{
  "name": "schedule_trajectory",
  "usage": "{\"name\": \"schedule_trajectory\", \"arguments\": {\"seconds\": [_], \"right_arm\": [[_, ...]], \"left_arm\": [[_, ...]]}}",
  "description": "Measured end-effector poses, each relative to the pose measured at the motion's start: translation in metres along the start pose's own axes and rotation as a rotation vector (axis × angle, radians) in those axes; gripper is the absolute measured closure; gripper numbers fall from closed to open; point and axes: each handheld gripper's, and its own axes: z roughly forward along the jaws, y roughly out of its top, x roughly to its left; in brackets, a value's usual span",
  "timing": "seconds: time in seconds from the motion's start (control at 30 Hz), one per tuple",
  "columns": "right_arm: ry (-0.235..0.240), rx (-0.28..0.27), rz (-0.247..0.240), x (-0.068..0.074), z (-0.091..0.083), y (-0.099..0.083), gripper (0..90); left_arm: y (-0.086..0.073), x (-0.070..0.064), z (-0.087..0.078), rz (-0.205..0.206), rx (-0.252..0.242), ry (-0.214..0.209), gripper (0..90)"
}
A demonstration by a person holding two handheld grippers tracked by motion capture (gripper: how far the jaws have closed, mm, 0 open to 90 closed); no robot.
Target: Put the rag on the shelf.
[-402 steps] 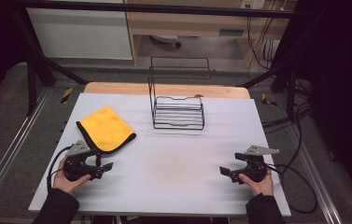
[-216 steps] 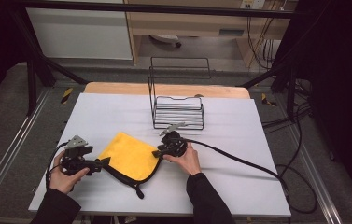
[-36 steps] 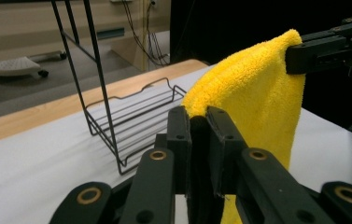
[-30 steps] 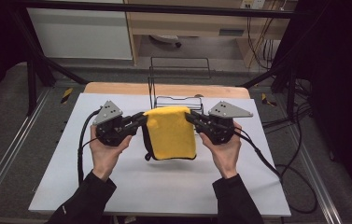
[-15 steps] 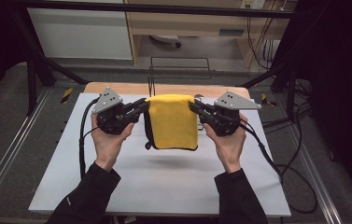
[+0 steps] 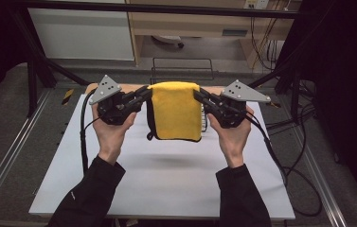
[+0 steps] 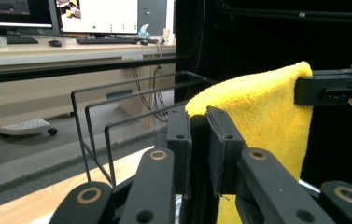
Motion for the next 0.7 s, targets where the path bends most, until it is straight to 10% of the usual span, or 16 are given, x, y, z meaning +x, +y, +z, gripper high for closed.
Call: {"name": "schedule_trajectory", "arguments": {"seconds": [0.7], "right_arm": [[-0.047,-0.079,-0.019,-0.013,0.000,0.039,83.8]], "left_arm": [[0.043,-0.002,0.014,0.027,-0.079,0.009,79.8]]}}
